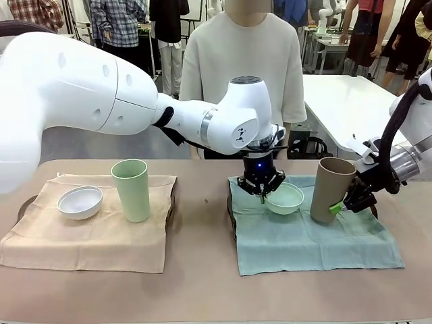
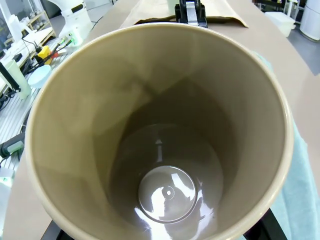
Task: Set up a tray with a mat and arrange the tableware.
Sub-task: Place the Picnic Bowl and Reusable plastic cup back onto the Handle tray in front of the human's position.
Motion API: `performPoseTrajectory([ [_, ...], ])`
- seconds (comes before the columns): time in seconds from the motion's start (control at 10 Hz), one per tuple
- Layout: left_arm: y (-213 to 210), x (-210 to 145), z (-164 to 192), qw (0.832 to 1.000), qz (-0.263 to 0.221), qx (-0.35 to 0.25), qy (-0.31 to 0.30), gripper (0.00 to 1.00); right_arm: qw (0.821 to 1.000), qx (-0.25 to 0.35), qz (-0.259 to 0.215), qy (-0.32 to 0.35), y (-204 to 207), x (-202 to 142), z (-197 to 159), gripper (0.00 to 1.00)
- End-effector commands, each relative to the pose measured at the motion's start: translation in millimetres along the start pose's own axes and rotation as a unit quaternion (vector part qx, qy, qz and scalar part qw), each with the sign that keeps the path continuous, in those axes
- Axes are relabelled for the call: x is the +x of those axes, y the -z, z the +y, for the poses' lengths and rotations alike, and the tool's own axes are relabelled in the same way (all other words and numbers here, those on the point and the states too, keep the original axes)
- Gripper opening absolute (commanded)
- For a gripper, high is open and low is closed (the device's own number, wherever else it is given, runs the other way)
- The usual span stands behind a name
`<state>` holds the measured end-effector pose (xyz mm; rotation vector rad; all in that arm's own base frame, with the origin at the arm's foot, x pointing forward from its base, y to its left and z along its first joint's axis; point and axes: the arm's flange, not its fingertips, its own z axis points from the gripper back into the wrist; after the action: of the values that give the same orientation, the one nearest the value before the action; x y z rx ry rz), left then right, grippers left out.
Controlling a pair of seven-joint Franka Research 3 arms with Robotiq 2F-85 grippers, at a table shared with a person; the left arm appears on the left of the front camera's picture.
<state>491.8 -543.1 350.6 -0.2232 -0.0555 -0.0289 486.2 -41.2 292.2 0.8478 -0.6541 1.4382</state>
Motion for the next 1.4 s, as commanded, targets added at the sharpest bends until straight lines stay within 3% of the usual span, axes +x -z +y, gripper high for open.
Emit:
performPoseTrajectory([
  [0.0,0.5,3.6,-3.3,1.000,0.006,0.000,0.002,0.04,1.000,-0.013,-0.009,-0.007,2.7,-6.4,-8.5,0.81],
  [0.3,4.2,3.6,-3.7,1.000,0.013,0.007,0.006,0.04,1.000,-0.011,-0.008,-0.013,3.9,-9.7,-8.8,0.81],
  [0.4,3.6,3.0,-3.5,1.000,0.015,0.009,0.005,0.48,1.000,-0.009,-0.006,-0.016,4.3,-8.8,-8.4,1.00],
  [0.5,1.0,2.0,-3.9,1.000,0.017,0.006,0.005,0.64,1.000,-0.014,0.003,-0.022,2.1,-4.6,-5.8,1.00],
  [0.6,-1.9,1.8,-3.7,1.000,0.022,0.009,0.005,1.00,0.999,-0.026,0.028,-0.022,-5.4,1.6,-1.5,1.00],
  [0.7,-6.9,-1.6,-2.8,1.000,0.024,0.006,0.009,0.84,0.997,-0.039,0.056,-0.026,-16.0,6.2,2.2,1.00],
  [0.8,-14.8,-5.6,-1.7,1.000,0.020,0.005,0.017,1.00,0.994,-0.059,0.087,-0.019,-29.3,5.3,4.5,1.00],
  [1.0,-33.0,-17.6,1.4,0.999,0.014,-0.001,0.030,1.00,0.988,-0.082,0.127,0.015,-61.6,-4.4,8.9,1.00],
  [1.1,-46.0,-23.6,3.3,0.999,0.005,-0.001,0.035,0.65,0.986,-0.090,0.135,0.031,-75.8,-6.4,10.8,1.00],
  [1.2,-59.5,-30.1,5.5,0.999,-0.006,0.002,0.037,0.74,0.984,-0.091,0.141,0.052,-89.3,-3.3,14.8,1.00],
  [1.3,-78.1,-38.0,9.6,0.999,-0.023,0.005,0.042,0.73,0.981,-0.100,0.151,0.072,-99.7,10.7,23.4,1.00],
])
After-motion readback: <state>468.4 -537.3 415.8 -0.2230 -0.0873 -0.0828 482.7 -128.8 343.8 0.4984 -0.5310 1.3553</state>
